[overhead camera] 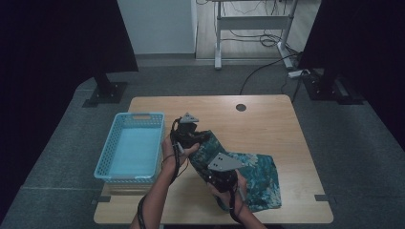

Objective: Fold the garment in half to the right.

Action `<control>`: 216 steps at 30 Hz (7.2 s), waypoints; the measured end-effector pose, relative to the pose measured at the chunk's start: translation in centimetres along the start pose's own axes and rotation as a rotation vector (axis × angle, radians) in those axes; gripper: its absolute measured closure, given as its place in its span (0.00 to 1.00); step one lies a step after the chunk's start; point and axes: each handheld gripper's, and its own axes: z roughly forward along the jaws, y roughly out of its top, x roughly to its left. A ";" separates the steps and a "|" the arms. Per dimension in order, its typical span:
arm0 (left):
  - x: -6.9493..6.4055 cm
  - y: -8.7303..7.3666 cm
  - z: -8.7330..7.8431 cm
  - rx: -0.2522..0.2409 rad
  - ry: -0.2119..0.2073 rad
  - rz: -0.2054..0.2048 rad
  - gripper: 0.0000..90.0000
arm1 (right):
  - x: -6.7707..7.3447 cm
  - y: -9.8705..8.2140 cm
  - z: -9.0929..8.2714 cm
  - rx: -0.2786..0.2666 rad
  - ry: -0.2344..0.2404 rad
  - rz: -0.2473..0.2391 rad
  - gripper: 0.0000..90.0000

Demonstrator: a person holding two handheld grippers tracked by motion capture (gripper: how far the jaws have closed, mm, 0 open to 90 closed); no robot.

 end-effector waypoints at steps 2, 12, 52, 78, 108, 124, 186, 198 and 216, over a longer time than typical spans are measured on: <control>-0.1 0.0 -0.1 -0.001 0.001 0.002 0.94 | 0.0 0.3 -0.2 -0.012 0.001 0.003 0.95; 0.4 -0.4 -0.8 -0.001 0.008 -0.004 0.94 | 0.4 -0.1 0.3 -0.009 0.017 0.014 0.95; 1.3 -2.0 -3.1 -0.019 0.034 -0.028 0.94 | 2.8 0.3 0.3 -0.049 0.079 0.008 0.95; 2.1 -0.9 -4.1 -0.041 0.047 -0.031 0.94 | 3.1 1.7 2.0 -0.063 0.082 0.009 0.95; 2.1 -0.4 -5.8 -0.063 0.059 -0.024 0.94 | 3.7 3.1 1.5 -0.091 0.086 -0.005 0.95; 2.1 0.1 -7.6 -0.079 0.079 -0.009 0.94 | 5.1 4.4 1.9 -0.118 0.097 -0.017 0.95; -3.2 -3.5 4.1 0.083 0.021 0.020 0.94 | 0.5 -6.9 -3.4 -0.010 0.038 0.191 0.94; -4.2 -4.2 6.0 0.113 0.023 0.037 0.94 | -0.9 -9.9 -4.7 0.037 0.003 0.244 0.94; -6.7 -6.6 9.9 0.165 -0.014 0.055 0.93 | -1.8 -13.8 -5.3 0.154 -0.041 0.283 0.92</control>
